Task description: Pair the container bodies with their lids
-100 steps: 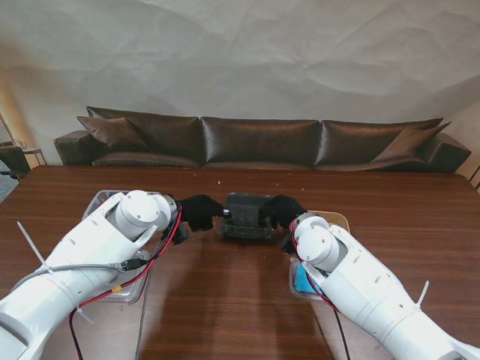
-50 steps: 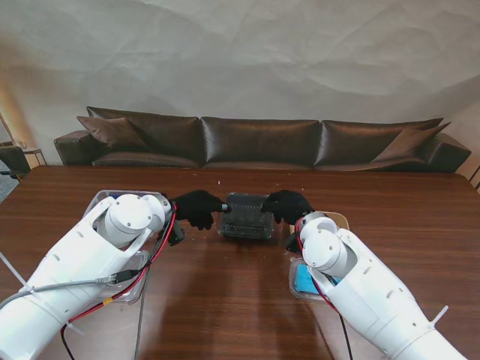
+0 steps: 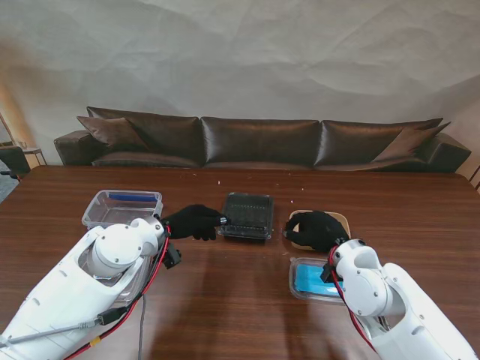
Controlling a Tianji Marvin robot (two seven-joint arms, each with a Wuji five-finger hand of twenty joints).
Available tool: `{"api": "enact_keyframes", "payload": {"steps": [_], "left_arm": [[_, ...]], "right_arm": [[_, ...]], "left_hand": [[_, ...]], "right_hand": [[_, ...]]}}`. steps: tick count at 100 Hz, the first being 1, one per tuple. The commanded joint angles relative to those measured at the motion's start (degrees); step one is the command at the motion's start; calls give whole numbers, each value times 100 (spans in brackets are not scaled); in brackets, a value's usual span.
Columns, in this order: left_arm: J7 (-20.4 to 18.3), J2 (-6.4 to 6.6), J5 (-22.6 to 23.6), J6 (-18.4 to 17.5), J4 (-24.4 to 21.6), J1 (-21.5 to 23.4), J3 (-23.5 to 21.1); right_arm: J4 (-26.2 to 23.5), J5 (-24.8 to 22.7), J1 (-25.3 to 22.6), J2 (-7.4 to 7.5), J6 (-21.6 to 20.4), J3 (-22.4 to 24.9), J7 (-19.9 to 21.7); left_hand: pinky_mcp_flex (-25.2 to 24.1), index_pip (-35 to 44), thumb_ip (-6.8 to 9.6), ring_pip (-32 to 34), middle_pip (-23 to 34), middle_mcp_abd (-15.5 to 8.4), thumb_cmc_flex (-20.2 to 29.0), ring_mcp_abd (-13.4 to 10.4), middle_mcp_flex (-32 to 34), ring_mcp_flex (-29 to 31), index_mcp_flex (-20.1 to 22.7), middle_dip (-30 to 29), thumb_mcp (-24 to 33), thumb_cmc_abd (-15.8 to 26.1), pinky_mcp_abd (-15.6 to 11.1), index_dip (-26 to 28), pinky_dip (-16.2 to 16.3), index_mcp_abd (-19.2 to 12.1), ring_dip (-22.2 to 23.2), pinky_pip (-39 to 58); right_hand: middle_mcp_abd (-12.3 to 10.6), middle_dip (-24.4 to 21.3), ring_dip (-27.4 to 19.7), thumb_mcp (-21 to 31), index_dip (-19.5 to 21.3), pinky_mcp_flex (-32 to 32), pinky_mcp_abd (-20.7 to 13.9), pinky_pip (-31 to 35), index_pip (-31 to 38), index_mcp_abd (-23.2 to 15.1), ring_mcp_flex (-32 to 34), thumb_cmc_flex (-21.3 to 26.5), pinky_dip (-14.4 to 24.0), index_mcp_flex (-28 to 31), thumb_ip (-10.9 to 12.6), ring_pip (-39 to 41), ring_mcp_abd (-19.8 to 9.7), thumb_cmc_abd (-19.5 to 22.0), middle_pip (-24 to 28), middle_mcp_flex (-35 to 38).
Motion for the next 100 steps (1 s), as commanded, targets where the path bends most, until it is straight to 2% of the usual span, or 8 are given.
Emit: {"api": "enact_keyframes", "payload": {"steps": [1,27,46,62,84,100], "left_arm": [[-39,16,34,-30,-143,190,-17],[243,20,253,-121,-595,762,-205],[477,6,432,-210,-747,1101,-315],[658,-13,543,-220,-883,1357,-380],[711,-4,651,-213,-963,1564,-445],[711,2,684,-203,-984,1646,-482]], "right_arm": [[-56,-11,-232,82,-31,66,50],[-310,-365,-774,161,-398,576,236],[-197,-697,-861,209,-646,683,288],[-55,-1040,-865,242,-763,679,242],[76,-1082,-879,265,-816,582,293],[110,-1085,-937,274,-851,515,301]], "left_hand": [[-151,21,-62,-227,-36,46,-145,-9,-121,-118,167,-105,-80,237,-270,45,-222,2,-187,-309],[-227,20,-59,-521,-70,50,-139,-51,-184,-174,173,-274,-78,238,-285,62,-448,9,-370,-745],[-258,26,-58,-620,-71,60,-132,-63,-211,-202,189,-301,-78,239,-298,70,-511,25,-419,-907],[-264,26,-59,-661,-69,58,-131,-67,-217,-205,193,-315,-80,241,-301,74,-526,24,-433,-979],[-272,35,-58,-698,-70,76,-112,-70,-225,-222,214,-325,-75,241,-313,83,-530,49,-441,-1036],[-286,51,-60,-702,-65,88,-110,-75,-214,-213,241,-328,-80,240,-312,96,-536,57,-438,-1076]], "right_hand": [[-117,-120,-146,-93,130,-1674,-142,-313,-8,-171,-237,-107,6,-242,-169,-298,4,-265,-83,-263],[-227,-353,-550,-178,148,-2277,-301,-1105,-107,-253,-756,-85,-288,-448,-176,-1263,-58,-269,-370,-589],[-331,-437,-696,-242,141,-2734,-543,-1464,-194,-335,-1263,-67,-401,-699,-189,-1654,-235,-394,-490,-1048],[-385,-456,-723,-218,155,-2902,-657,-1598,-193,-367,-1402,-60,-404,-785,-205,-1708,-338,-553,-448,-1176],[-431,-399,-565,-173,202,-2608,-607,-1397,-39,-295,-878,-60,-273,-572,-199,-1296,-290,-422,-185,-492],[-515,-400,-558,-141,239,-2553,-601,-1351,72,-244,-724,-79,-263,-425,-187,-1270,-299,-327,-222,-101]]}}
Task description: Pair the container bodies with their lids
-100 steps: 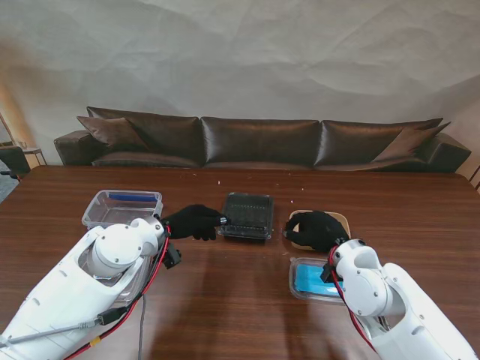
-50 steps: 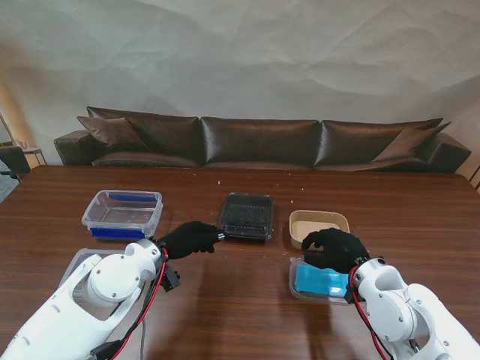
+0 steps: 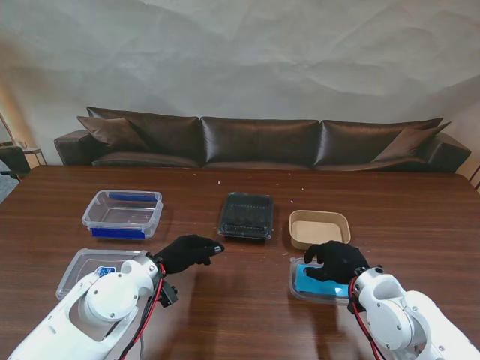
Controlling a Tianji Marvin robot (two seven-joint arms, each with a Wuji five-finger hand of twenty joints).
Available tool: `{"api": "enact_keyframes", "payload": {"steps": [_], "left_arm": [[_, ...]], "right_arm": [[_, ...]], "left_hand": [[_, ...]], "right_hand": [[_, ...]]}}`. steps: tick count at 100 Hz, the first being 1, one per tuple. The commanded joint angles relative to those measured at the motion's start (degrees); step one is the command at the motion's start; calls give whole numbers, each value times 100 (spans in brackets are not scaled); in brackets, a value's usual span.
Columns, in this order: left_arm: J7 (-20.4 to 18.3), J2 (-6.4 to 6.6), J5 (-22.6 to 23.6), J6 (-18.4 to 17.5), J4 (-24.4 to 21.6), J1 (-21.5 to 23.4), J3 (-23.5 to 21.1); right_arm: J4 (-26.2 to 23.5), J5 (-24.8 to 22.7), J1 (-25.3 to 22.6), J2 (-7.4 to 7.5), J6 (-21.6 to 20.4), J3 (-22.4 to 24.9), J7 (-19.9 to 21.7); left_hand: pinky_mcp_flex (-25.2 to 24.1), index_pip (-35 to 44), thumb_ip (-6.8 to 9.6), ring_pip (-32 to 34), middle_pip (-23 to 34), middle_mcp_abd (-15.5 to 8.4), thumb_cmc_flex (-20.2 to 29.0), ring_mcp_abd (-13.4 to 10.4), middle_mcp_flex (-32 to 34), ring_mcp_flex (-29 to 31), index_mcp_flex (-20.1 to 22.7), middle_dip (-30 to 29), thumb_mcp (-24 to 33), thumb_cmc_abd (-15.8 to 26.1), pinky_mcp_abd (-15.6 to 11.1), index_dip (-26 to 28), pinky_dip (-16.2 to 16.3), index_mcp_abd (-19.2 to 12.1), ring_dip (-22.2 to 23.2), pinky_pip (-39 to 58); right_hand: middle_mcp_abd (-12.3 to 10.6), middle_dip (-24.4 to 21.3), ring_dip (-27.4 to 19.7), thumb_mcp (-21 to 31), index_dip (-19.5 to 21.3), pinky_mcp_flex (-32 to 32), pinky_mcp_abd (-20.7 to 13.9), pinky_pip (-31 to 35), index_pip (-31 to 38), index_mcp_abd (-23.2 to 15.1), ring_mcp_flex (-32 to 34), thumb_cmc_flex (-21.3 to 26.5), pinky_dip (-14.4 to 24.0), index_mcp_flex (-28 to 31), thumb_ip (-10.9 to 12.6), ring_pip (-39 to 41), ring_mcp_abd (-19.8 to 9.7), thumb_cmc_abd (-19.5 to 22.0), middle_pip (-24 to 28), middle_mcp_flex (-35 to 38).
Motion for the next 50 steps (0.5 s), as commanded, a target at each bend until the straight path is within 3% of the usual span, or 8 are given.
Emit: {"api": "enact_keyframes", "payload": {"steps": [1,11,32,50], "left_arm": [[-97,-13,11,13,-39,57,-16],[-96,-10,23,19,-48,95,-28],[-106,-4,48,60,-74,151,-40],[-115,2,79,47,-67,156,-56]], "right_arm": [[26,-21,-106,-5,-53,-47,105],[44,-4,-142,-2,-79,-80,111],[-7,19,-261,2,-137,-117,108],[28,11,-259,10,-146,-192,128]], "left_hand": [[-125,26,-60,-62,-5,86,-108,8,-147,-146,60,-47,-79,241,-237,34,-88,2,-87,-201],[-122,33,-60,-68,-5,78,-106,14,-146,-149,72,-49,-78,247,-238,43,-84,0,-87,-208],[-138,48,-61,-85,-1,82,-101,2,-140,-158,99,-51,-80,245,-245,61,-91,11,-90,-256],[-148,53,-62,-97,-4,83,-102,0,-146,-162,110,-54,-83,247,-251,74,-98,12,-94,-302]], "right_hand": [[-170,-10,44,0,169,-2551,-37,145,108,-21,83,-77,-3,135,-126,48,-42,24,43,152],[-192,5,69,21,210,-2503,-54,189,204,27,224,-71,-2,261,-122,90,-26,48,-12,359],[-155,213,518,47,277,-2239,-69,641,340,133,699,-105,153,468,-123,962,-61,65,128,827],[-166,230,496,28,281,-2266,-84,675,322,117,605,-108,167,434,-119,918,-27,103,65,743]]}}
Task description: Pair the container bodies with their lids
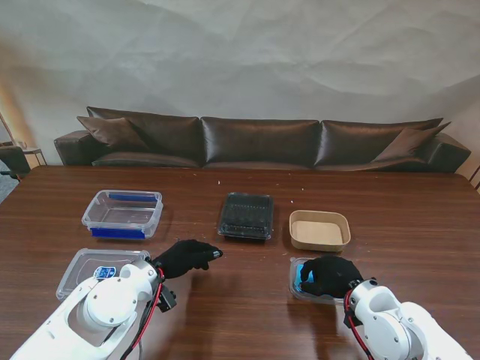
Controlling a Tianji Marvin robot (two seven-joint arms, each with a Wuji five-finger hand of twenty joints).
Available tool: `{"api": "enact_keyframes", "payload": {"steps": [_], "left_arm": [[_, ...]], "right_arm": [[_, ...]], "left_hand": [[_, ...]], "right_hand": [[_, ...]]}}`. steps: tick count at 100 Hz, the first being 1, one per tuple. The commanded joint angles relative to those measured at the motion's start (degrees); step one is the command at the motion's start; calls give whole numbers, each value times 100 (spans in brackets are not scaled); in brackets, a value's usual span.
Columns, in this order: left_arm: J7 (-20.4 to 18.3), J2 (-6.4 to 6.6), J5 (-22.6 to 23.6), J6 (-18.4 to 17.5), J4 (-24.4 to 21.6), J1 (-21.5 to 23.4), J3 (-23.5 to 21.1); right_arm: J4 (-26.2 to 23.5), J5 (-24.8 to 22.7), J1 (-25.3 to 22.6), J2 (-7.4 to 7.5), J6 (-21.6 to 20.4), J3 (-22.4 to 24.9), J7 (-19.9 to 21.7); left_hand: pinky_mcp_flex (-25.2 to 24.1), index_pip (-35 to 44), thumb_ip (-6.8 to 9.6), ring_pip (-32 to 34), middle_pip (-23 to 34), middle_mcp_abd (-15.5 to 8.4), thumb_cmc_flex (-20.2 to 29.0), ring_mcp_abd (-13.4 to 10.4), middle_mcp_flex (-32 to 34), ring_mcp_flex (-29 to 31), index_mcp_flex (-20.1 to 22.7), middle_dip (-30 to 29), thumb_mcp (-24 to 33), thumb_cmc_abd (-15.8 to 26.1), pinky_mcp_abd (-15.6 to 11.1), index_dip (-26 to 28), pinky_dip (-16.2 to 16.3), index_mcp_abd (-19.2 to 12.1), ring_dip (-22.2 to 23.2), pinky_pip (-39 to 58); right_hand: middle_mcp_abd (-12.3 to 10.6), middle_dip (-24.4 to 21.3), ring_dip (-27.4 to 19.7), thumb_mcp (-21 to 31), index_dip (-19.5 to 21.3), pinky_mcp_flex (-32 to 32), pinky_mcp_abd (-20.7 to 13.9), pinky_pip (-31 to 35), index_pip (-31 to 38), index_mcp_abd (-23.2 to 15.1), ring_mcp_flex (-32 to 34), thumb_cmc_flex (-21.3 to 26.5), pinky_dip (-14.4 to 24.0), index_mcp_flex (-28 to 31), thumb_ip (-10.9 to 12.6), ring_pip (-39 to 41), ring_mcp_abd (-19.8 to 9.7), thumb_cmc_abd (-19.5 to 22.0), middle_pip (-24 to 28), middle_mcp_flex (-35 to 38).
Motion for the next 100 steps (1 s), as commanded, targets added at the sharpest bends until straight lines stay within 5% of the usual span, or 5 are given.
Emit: {"api": "enact_keyframes", "payload": {"steps": [1,74,100], "left_arm": [[-110,-3,8,2,-26,13,-16],[-171,21,87,51,-134,126,-132],[-166,26,131,48,-188,222,-227]], "right_arm": [[15,-11,-42,-10,-26,-54,79],[-12,238,-72,-3,-59,-378,153],[42,271,30,-5,23,-577,133]], "left_hand": [[-123,53,-62,-39,-5,80,-101,1,-147,-160,74,-54,-82,247,-246,45,-93,-4,-94,-93],[-145,96,-61,-60,-3,78,-98,6,-142,-168,143,-57,-83,252,-271,116,-98,63,-101,-232],[-148,116,-61,-70,-1,88,-98,2,-137,-172,182,-56,-83,249,-279,142,-94,90,-105,-265]], "right_hand": [[-137,110,3,24,141,-2265,-78,216,59,19,16,-109,167,33,-118,2,2,94,7,-5],[-56,83,-41,13,147,-2315,-76,200,22,3,-4,-118,154,-9,-107,-82,58,164,-97,-157],[-10,-249,-97,-14,93,-2305,-82,198,-77,-28,18,-132,152,-36,-101,-195,45,183,-506,-146]]}}
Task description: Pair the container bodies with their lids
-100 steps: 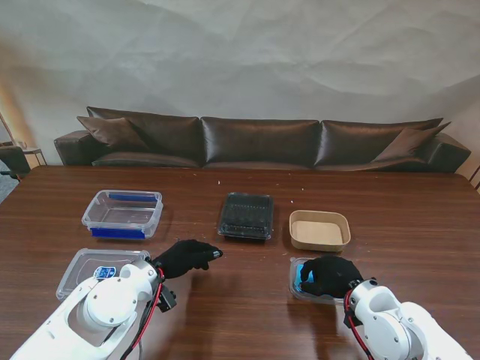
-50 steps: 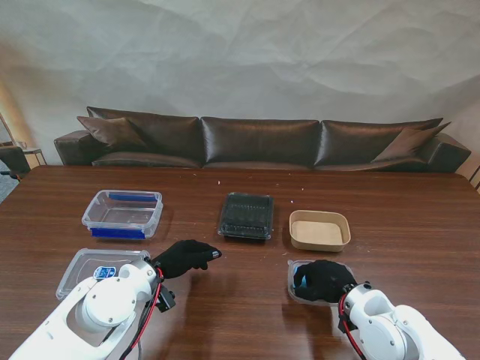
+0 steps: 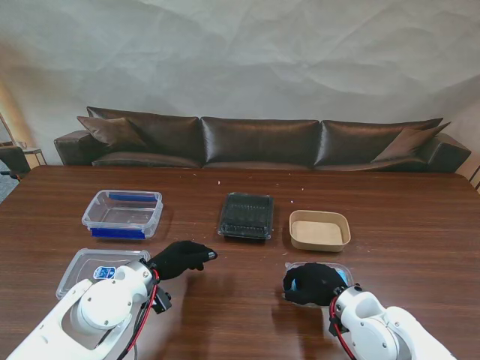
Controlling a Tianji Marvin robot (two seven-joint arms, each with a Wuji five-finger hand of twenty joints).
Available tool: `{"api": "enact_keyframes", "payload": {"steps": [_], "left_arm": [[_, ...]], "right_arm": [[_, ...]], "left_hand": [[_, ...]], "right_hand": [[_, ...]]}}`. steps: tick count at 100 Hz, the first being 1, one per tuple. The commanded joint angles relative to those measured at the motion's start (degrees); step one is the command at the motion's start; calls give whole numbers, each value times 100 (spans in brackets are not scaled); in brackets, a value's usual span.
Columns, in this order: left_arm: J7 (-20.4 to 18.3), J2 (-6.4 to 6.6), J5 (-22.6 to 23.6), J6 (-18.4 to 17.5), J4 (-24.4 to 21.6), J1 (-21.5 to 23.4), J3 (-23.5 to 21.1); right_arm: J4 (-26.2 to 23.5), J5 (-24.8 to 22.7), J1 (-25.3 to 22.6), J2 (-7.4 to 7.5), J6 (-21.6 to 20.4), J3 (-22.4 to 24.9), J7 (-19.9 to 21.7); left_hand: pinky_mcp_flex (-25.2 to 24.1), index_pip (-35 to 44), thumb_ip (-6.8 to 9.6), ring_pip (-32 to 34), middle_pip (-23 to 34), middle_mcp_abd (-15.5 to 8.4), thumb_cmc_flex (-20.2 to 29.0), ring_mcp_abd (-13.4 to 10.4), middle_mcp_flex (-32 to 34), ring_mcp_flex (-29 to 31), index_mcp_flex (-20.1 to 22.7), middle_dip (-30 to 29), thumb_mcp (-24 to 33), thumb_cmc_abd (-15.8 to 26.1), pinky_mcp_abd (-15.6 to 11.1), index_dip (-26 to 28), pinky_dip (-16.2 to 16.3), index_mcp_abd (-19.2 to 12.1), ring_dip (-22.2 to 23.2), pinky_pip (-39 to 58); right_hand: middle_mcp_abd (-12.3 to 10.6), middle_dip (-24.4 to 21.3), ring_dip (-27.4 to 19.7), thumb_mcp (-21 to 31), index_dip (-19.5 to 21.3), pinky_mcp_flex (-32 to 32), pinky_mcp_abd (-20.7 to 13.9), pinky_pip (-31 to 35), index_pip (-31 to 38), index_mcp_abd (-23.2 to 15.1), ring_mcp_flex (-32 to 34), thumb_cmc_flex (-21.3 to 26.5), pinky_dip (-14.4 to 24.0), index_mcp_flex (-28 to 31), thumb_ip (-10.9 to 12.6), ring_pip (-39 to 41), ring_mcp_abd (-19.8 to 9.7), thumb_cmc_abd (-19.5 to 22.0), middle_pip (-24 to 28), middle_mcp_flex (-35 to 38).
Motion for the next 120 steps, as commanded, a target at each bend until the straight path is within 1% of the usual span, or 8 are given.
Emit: {"api": "enact_keyframes", "payload": {"steps": [1,7,19,40,65,80,92,120], "left_arm": [[-105,6,8,17,-53,46,-26],[-105,8,18,20,-65,64,-41],[-105,8,16,37,-82,84,-54],[-130,12,6,28,-58,47,-37],[-146,13,-18,21,-24,13,-11],[-162,16,-22,51,-40,26,-16],[-157,15,-20,51,-43,36,-22],[-163,15,-36,84,-56,65,-24]], "right_arm": [[82,-27,-38,-21,40,-83,130],[88,-56,-25,-17,74,-107,141],[63,-204,-45,-12,138,-107,119],[-2,-332,-88,-35,264,-80,-39],[-61,-599,-51,-13,560,-157,54],[-112,-763,-40,12,679,-198,187],[-102,-808,-11,29,724,-252,282],[-65,-907,-16,43,726,-329,287]], "left_hand": [[-133,-1,-61,-58,-2,72,-98,4,-76,-168,105,-49,-82,252,-273,37,-91,42,-48,-186],[-142,2,-60,-56,0,78,-94,19,-71,-160,111,-48,-81,247,-261,43,-95,41,-47,-207],[-138,7,-61,-53,3,85,-96,17,-61,-154,121,-47,-83,245,-261,55,-90,63,-44,-219],[-136,14,-61,-58,5,79,-96,19,-56,-164,138,-45,-82,245,-261,72,-80,78,-46,-225],[-135,25,-61,-49,9,87,-98,17,-51,-154,161,-40,-83,243,-261,94,-71,83,-44,-230],[-135,31,-61,-47,17,83,-98,13,-36,-154,171,-32,-82,247,-261,105,-67,90,-43,-232],[-135,29,-60,-45,15,95,-91,16,-38,-151,167,-29,-79,243,-261,111,-65,99,-43,-233],[-156,32,-60,-44,11,100,-98,24,-44,-149,175,-25,-82,248,-272,125,-79,100,-45,-283]], "right_hand": [[0,-407,-269,-17,83,-2299,-83,198,-80,-32,-86,-134,152,-30,-101,-442,44,178,-590,-58],[38,-586,-287,-19,61,-2269,-90,207,-101,-25,-56,-150,148,-20,-100,-490,33,179,-780,8],[142,-679,-279,-43,52,-2185,-122,249,-107,-37,16,-194,150,-18,-102,-474,45,188,-895,-80],[168,-554,-177,-125,46,-2052,-82,373,-121,-54,255,-258,154,-21,-99,-156,141,208,-592,-518],[249,-561,-164,-305,-1,-1773,-143,557,-180,292,535,-389,132,-114,-74,134,22,316,-444,-993],[209,-559,-131,-485,-91,-1886,-256,597,-205,326,337,-400,95,-127,-46,347,-97,414,-280,-1280],[122,-573,-134,-519,-122,-1974,-320,592,-209,310,149,-382,90,-153,-36,369,-136,441,-254,-1283],[-72,-760,-193,-569,-182,-2032,-368,568,-238,160,23,-363,76,-187,-32,248,-88,462,-527,-832]]}}
